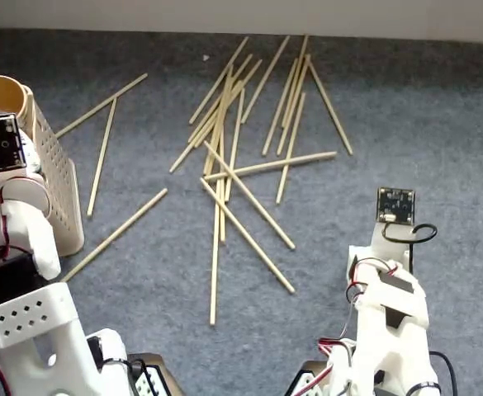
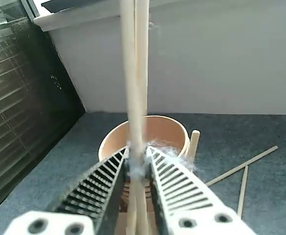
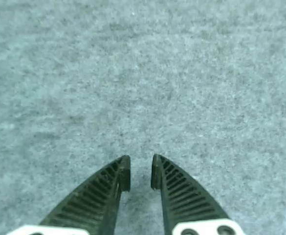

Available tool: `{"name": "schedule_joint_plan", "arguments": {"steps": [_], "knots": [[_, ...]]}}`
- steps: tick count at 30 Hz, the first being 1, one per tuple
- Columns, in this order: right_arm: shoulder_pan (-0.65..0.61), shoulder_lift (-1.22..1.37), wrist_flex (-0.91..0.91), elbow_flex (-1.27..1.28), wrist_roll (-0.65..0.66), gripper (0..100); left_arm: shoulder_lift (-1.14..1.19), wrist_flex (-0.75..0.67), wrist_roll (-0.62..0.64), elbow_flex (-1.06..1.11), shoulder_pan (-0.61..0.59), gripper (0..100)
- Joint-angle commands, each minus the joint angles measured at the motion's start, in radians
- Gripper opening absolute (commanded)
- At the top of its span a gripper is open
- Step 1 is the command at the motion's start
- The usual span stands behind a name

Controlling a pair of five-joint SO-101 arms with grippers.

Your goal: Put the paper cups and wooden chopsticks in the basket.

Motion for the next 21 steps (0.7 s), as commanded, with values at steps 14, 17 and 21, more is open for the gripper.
{"name": "schedule_joint_plan", "arguments": {"steps": [14,17,21], "knots": [[-0.025,-0.025,-0.019,0.001,0.000,8.0,-0.001,0.333,0.035,-0.414,0.038,18],[-0.025,-0.025,-0.019,0.001,0.000,8.0,0.007,0.535,0.035,-0.613,0.174,18],[-0.025,-0.025,-0.019,0.001,0.000,8.0,0.022,0.724,0.035,-0.799,0.420,18]]}}
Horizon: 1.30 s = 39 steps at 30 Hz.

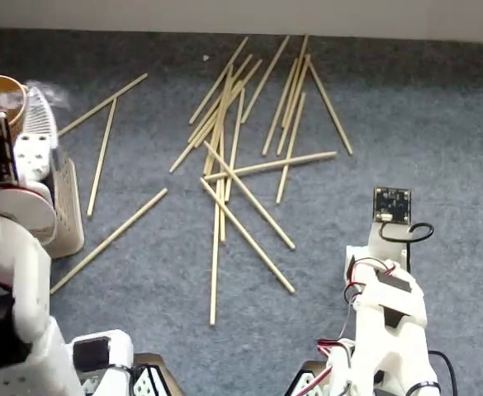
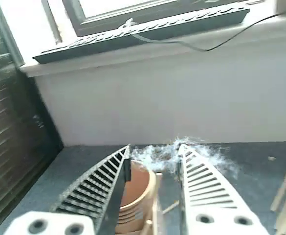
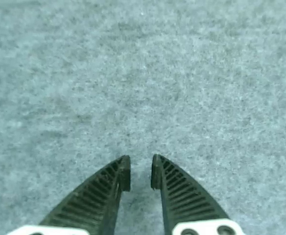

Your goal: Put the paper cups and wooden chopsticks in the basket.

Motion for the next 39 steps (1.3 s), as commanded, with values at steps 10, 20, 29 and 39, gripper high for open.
{"name": "schedule_joint_plan", "arguments": {"steps": [10,20,29,39], "knots": [[-0.002,-0.025,-0.019,-0.002,0.000,8.0,0.381,0.195,0.026,-0.183,0.344,18],[-0.004,-0.025,-0.019,-0.002,0.000,8.0,0.785,0.203,0.031,-0.145,0.535,24],[-0.004,-0.025,-0.019,-0.002,0.000,8.0,1.253,0.193,0.086,-0.277,0.561,26],[-0.004,-0.025,-0.019,-0.002,0.000,8.0,1.698,0.316,0.201,-0.590,0.507,26]]}}
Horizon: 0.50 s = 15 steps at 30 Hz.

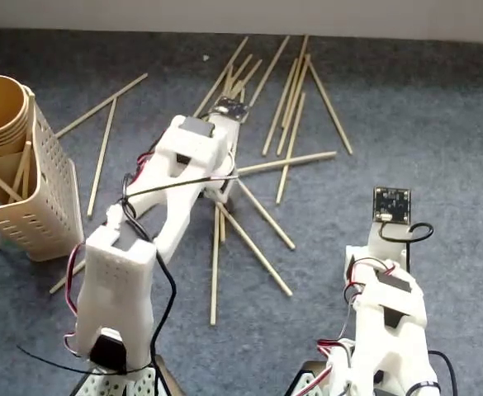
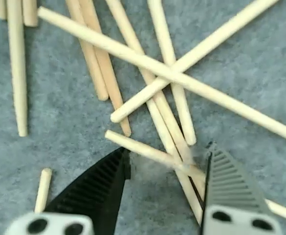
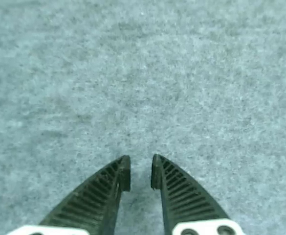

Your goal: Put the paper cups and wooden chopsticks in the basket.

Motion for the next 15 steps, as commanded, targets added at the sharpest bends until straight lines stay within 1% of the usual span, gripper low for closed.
{"name": "schedule_joint_plan", "arguments": {"steps": [1,5,7,9,12,14,15], "knots": [[-0.004,-0.025,-0.019,-0.002,0.000,8.0,0.088,0.077,0.015,-0.148,-0.012,26],[-0.004,-0.025,-0.019,-0.002,0.000,8.0,0.188,0.115,0.015,-0.240,-0.008,26],[-0.004,-0.025,-0.019,-0.002,0.000,8.0,0.225,0.126,0.014,-0.271,-0.007,24],[-0.004,-0.025,-0.019,-0.002,0.000,8.0,0.249,0.150,0.006,-0.312,-0.005,18],[-0.004,-0.025,-0.019,-0.002,0.000,8.0,0.252,0.198,-0.060,-0.377,-0.010,1],[-0.004,-0.025,-0.019,-0.002,0.000,8.0,0.252,0.232,-0.072,-0.409,-0.015,2],[-0.004,-0.025,-0.019,-0.002,0.000,8.0,0.252,0.247,-0.074,-0.426,-0.018,0]]}}
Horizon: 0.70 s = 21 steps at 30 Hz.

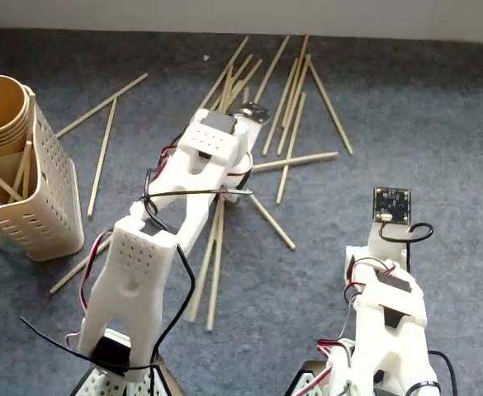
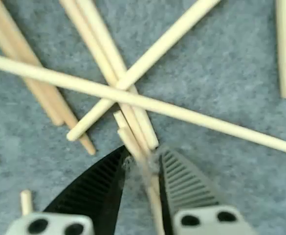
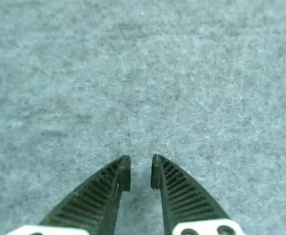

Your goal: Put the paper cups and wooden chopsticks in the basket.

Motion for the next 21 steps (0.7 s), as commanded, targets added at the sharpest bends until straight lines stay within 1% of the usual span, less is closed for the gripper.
{"name": "schedule_joint_plan", "arguments": {"steps": [1,4,6,9,11,15,21], "knots": [[-0.004,-0.025,-0.019,-0.002,0.000,8.0,0.002,0.044,-0.021,-0.068,-0.035,0],[-0.004,-0.025,-0.019,-0.002,0.000,8.0,-0.001,0.095,-0.021,-0.173,-0.065,0],[-0.004,-0.025,-0.019,-0.002,0.000,8.0,-0.001,0.158,-0.029,-0.308,-0.090,0],[-0.004,-0.025,-0.019,-0.002,0.000,8.0,-0.002,0.238,-0.086,-0.541,-0.125,0],[-0.004,-0.025,-0.019,-0.002,0.000,8.0,-0.022,0.238,-0.100,-0.657,-0.162,0],[-0.004,-0.025,-0.019,-0.002,0.000,8.0,-0.136,0.238,-0.155,-0.765,-0.203,0],[-0.004,-0.025,-0.019,-0.002,0.000,8.0,-0.363,0.238,-0.166,-0.963,-0.300,0]]}}
